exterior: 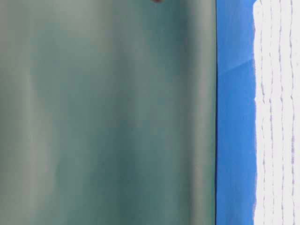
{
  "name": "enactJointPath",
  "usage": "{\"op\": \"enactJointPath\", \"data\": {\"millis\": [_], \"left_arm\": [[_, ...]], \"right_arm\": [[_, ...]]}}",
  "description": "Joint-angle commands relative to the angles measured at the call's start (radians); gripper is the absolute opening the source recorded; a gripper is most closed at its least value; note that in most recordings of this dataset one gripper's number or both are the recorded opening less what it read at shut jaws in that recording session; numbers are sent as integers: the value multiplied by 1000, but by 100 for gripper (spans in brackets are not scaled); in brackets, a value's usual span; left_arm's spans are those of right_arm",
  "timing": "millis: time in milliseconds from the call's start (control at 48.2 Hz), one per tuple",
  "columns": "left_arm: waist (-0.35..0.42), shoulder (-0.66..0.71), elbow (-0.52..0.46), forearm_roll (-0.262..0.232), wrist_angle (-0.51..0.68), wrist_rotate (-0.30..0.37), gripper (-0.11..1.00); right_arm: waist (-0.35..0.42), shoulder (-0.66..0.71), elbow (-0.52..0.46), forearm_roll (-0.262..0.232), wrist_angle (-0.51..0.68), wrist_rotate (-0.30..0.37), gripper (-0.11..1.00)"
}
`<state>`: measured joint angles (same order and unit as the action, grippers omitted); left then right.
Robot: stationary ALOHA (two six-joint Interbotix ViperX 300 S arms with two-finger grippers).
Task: Fold the blue towel.
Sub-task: 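Grasp the far corners of the striped towel with both grippers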
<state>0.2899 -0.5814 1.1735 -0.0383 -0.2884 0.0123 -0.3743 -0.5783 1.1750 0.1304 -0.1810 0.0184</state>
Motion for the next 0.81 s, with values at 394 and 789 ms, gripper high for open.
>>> {"op": "enactJointPath", "data": {"millis": [394, 789], "left_arm": [[163, 440, -34, -5, -206, -5, 76], [179, 663, -49, -14, -295, -26, 72]], "right_arm": [[-71, 433, -28, 72, -249, 2, 72], [-71, 592, -52, 101, -321, 0, 70]]}}
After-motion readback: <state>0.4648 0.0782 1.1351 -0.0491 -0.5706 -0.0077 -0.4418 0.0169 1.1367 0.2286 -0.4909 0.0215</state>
